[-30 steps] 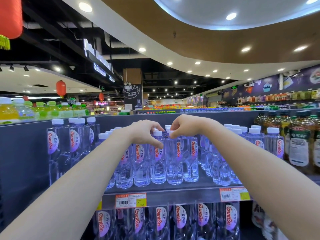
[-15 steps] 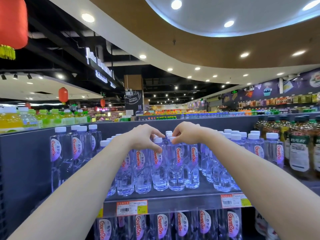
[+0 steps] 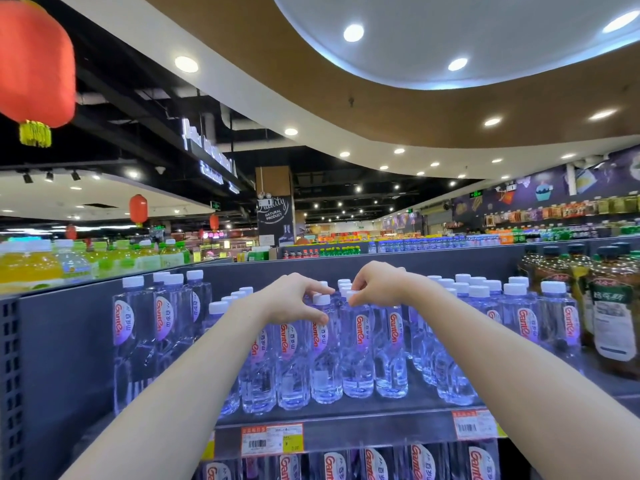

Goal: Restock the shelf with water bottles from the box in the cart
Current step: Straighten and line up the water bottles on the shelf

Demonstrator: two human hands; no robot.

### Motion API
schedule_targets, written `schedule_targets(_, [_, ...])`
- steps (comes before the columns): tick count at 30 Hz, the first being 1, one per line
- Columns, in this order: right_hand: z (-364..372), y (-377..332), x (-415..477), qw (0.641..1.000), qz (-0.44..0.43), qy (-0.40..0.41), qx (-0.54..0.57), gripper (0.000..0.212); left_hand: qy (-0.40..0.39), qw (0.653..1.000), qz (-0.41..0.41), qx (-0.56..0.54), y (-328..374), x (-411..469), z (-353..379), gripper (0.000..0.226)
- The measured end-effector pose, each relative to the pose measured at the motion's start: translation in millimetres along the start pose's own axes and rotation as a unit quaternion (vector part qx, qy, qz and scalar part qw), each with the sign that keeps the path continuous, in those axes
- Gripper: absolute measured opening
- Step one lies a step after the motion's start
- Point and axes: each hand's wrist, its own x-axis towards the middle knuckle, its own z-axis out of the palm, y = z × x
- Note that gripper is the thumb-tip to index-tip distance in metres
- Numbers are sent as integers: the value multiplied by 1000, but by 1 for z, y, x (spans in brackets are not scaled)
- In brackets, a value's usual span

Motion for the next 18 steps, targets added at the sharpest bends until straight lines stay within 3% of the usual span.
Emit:
schedule_targets(9, [-11, -15, -2, 996, -8, -29, -80, 42, 18, 1000, -17, -8, -7, -1, 4, 70])
schedule_targets(13, [-11, -13, -5, 997, 6, -34, -69, 46, 54, 997, -32, 50, -8, -2, 1, 77])
schedule_targets(18, [-3, -12, -1, 997, 6, -18, -77, 44, 29, 994, -46, 97, -12, -7, -11, 73])
